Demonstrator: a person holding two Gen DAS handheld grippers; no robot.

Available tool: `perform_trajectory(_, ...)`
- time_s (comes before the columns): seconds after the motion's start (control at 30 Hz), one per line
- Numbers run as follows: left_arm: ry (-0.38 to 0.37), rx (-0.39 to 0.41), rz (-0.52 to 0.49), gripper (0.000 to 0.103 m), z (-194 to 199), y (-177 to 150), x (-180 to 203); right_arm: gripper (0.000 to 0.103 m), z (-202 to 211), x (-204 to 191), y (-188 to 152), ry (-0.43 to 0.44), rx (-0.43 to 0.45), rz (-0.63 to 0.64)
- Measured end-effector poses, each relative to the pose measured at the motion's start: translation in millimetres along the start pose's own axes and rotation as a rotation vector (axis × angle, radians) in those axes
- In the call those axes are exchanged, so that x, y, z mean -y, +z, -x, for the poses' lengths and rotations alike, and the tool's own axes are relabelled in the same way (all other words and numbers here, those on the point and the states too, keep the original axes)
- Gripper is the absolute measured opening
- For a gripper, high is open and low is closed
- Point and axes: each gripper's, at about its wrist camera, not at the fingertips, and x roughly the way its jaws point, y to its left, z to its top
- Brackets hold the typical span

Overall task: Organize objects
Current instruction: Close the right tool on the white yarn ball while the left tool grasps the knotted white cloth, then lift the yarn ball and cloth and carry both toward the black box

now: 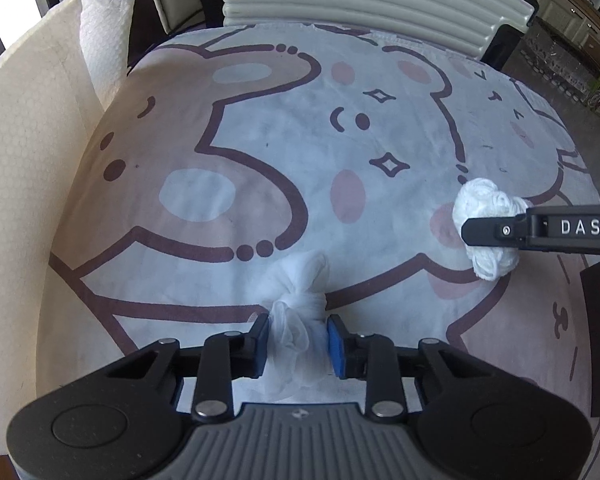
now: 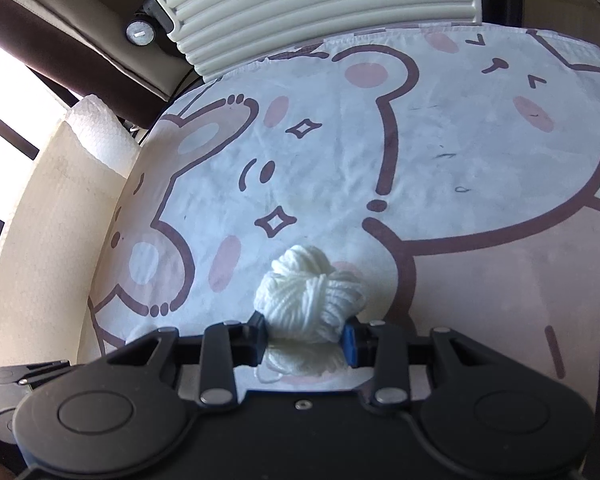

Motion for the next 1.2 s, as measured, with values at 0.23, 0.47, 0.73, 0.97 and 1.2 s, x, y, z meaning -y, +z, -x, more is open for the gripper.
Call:
perform_trajectory(0.23,0.012,0.053,0.015,0.032,24.0,-0.3,13.8,0.037,31.3,0.6,-4.6,-0.015,0.034,0.044)
perform_trajectory(0.47,0.036,0.109,0.023,0.032,55.8,-3.6,25.9,0.037,67.3,1.4,-12.4,-0.052,0.077,0.091)
perform_trajectory(0.73,0.05,0.185,0.046,0.032,93.1,-10.5,38.1,0.037,105.4,-0.5,-24.0,-0.078,0.125,0.134)
perform_trajectory(0.97,0.078,0.238,0.042,0.032,117.4,-15.5,54.2,0.037,136.0,-0.5,-34.2,-0.116,0.168,0.167)
perform_trajectory(1.2,0.099,0.283,0.043,0.032,136.0,-19.3,68.1,0.037,161.0,2.6,-40.6,-0.146,0.205,0.187)
